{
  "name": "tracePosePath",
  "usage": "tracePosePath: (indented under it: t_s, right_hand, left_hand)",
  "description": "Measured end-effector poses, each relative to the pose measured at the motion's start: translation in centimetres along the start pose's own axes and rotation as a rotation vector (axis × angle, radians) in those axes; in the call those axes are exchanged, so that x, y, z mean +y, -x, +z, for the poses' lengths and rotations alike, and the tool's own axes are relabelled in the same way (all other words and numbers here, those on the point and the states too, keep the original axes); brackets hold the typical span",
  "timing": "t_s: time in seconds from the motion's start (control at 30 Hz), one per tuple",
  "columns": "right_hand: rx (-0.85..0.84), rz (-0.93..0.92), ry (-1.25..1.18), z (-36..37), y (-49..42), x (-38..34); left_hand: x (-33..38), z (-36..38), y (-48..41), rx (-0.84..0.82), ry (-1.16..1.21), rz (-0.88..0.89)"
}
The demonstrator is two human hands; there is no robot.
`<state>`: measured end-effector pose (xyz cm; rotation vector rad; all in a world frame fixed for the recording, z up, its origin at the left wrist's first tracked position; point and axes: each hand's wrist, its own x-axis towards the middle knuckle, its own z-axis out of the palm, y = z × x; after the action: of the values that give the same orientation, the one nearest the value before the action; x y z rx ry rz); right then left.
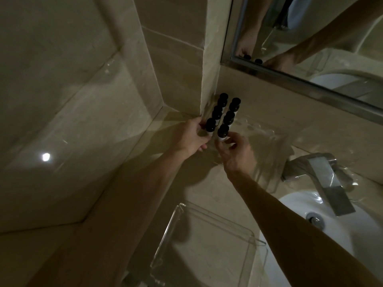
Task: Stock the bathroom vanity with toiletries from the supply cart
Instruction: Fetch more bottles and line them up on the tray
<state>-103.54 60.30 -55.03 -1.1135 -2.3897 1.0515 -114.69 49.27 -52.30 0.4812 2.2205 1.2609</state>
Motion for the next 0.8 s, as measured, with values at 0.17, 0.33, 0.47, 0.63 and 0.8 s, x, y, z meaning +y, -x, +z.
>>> tracePosePath:
  t_s: [0.17,0.33,0.47,0.63,0.8]
  right_hand:
    - [-0.007,-0.01,-0.001,0.0,0.0,0.1]
    - [-0.103,-0.015,-0.03,-0.8,0.0,0.5]
    - [-0.2,0.055,-0.154,-2.4,0.3,0.3]
    - [-0.295,0.191,-0.289,-5.1,1.8,0.1]
    - [-0.337,0.204,-0.303,-8.5,5.1,-0.4]
  left_hand:
    - [0.0,0.1,-0.1,-0.002,0.015,-0.012]
    - [0.5,0.0,0.5,0.006,0.028,-0.06]
    - [0.4,-0.6,1.7,0.027,-0.055,-0.06]
    - [0.3,-1.9,4.8,0.085,-0.134,-0.051]
    - [2.5,-2.8,8.5,0.056,-0.331,0.006]
